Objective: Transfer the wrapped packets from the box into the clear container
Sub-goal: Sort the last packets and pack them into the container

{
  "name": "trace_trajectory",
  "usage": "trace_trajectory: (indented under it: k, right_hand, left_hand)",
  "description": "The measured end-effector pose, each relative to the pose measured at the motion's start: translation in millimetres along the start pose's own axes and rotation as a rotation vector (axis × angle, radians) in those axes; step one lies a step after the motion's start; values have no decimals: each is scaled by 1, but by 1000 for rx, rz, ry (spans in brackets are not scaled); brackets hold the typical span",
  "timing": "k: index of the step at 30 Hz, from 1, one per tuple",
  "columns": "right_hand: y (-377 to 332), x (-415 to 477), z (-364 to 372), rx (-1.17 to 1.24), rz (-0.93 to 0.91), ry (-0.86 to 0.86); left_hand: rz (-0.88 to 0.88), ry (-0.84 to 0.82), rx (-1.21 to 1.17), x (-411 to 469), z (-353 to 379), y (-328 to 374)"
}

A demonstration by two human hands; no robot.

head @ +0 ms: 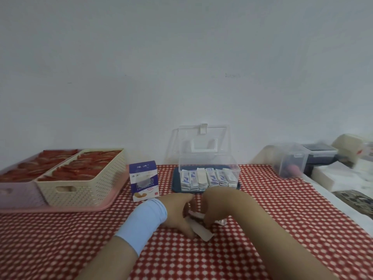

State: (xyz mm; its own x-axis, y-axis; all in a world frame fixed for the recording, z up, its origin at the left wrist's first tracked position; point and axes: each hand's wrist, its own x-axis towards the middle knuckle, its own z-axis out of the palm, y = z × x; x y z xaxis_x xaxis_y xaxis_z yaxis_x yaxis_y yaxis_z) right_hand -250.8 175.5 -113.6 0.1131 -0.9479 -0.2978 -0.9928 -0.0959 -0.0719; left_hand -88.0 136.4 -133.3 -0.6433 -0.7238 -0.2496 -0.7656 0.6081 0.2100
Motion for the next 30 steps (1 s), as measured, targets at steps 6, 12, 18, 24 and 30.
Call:
trace_trajectory:
  k: [6, 12, 18, 24, 30]
  right_hand:
    - [10, 7, 11, 104, -2, 125]
    - [11, 8, 17, 280, -53, 182]
    - [7, 4, 20, 418, -74, 180]
    - [13, -1, 24, 650, -123, 226]
    - [9, 0, 28, 1309, -224, 48]
  left_hand:
    - [35, 162, -181, 12, 12, -11]
    - [32, 296, -316, 15, 16, -11]
    - [3, 358, -301, 11, 22, -12]
    - [-13, 541, -561, 0, 23, -17]
    - [120, 532, -1075, -8, 23, -24]
